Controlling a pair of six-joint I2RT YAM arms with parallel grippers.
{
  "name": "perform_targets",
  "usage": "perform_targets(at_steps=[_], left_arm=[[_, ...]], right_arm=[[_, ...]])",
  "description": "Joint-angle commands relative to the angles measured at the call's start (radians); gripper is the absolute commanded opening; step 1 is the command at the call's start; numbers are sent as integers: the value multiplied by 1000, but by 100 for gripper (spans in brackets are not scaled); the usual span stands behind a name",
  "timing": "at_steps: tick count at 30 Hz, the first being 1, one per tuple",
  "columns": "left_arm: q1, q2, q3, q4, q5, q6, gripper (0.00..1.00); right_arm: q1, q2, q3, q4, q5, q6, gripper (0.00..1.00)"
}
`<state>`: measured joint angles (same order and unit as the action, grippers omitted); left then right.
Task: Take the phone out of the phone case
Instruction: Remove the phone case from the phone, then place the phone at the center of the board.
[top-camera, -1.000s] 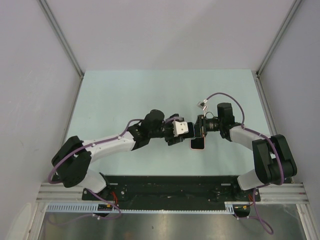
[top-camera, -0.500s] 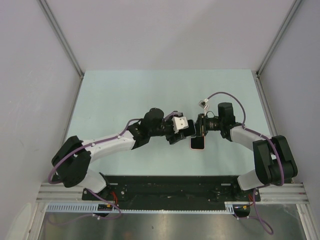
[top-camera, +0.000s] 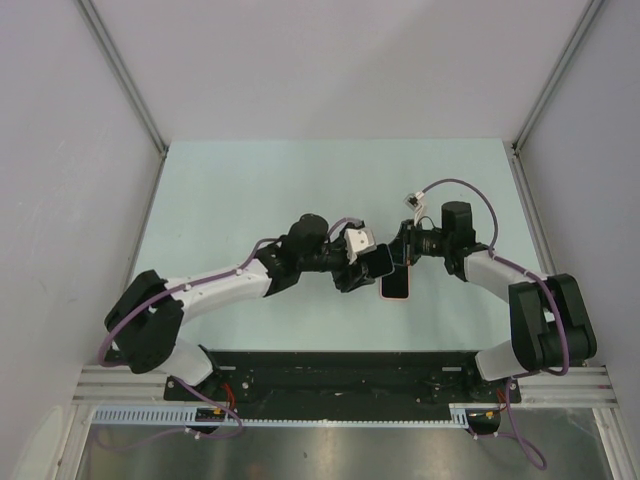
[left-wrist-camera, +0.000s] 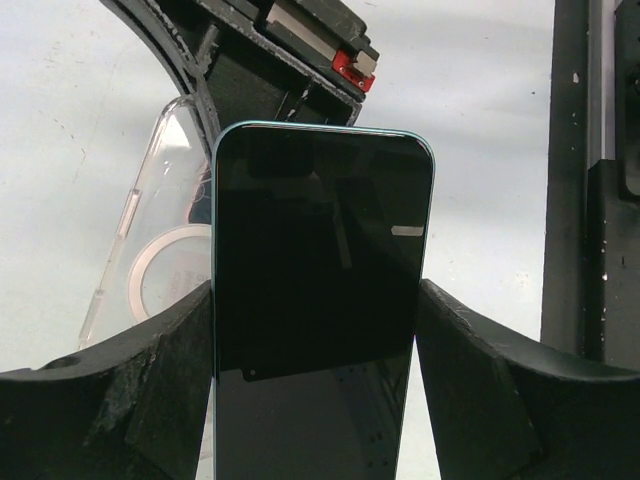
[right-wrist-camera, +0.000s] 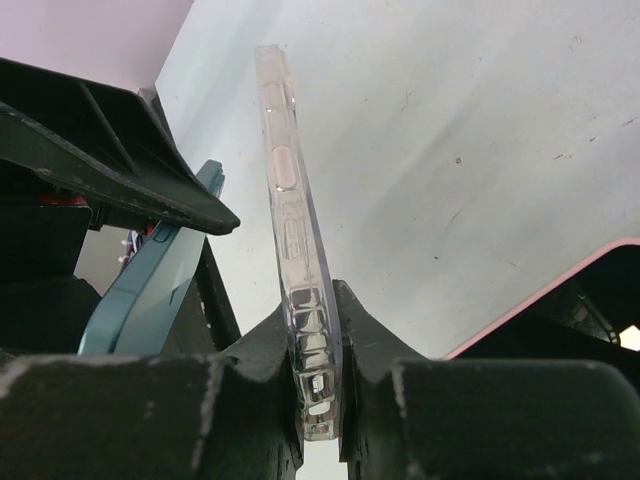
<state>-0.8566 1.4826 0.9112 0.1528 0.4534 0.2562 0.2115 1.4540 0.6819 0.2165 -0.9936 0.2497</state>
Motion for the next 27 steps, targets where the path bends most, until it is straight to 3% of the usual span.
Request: perform_targets(at_steps=[1, 15, 27], left_arm=[[22, -13, 55, 56, 21, -77, 22], [155, 8, 83, 77, -261, -129, 18], [408, 168, 205, 24, -398, -204, 15]], right_arm=[[-4, -40, 36, 40, 13, -10, 0], [-60, -63, 34, 40, 150, -21, 0], [-84, -90, 24, 50, 170, -36, 0]])
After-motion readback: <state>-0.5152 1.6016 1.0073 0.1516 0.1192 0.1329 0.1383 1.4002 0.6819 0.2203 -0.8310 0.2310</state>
